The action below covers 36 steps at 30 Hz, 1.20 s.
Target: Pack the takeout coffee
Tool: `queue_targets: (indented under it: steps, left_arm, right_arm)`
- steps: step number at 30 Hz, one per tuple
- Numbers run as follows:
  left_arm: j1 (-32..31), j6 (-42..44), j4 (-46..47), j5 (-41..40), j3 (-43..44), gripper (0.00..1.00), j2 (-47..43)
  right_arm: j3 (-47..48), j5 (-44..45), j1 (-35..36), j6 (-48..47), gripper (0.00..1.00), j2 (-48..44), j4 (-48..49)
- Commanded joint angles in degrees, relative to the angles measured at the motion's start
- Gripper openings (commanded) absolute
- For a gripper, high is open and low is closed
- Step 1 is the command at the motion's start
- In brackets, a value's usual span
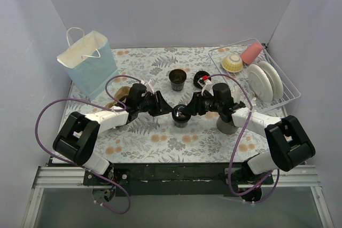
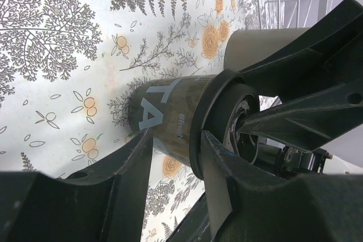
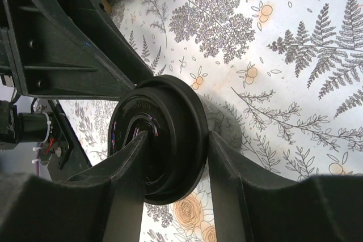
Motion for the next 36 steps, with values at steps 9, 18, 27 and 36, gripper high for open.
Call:
queue_targets:
  steps: [9,18,27,36]
  left_arm:
    - [-4.9,1.0,-17.2,-14.3,-2.3,0.39,0.3]
    - [-4.5,-0.8,-20.5,-12.5,0.9,0.45,-12.2]
    - [-4.9,-8.4,-1.5,-4.2,-9.6,0.44,-18.6]
    - [-5.0,-7.3,3.8,-3.5,-7.0,0.43,-12.5]
  right_arm:
    - [-7.2,7.6,1.0,-3.8,0.39,3.0,-14.8]
    - [-7.6,8.9,1.0,-1.0,0.38,0.4,-14.7]
    - [-7.5,9.0,1.0,-0.4,0.39,-0.8,-15.1]
    - [-7.6,8.6,1.0,-0.1,0.38,-0.6,-14.7]
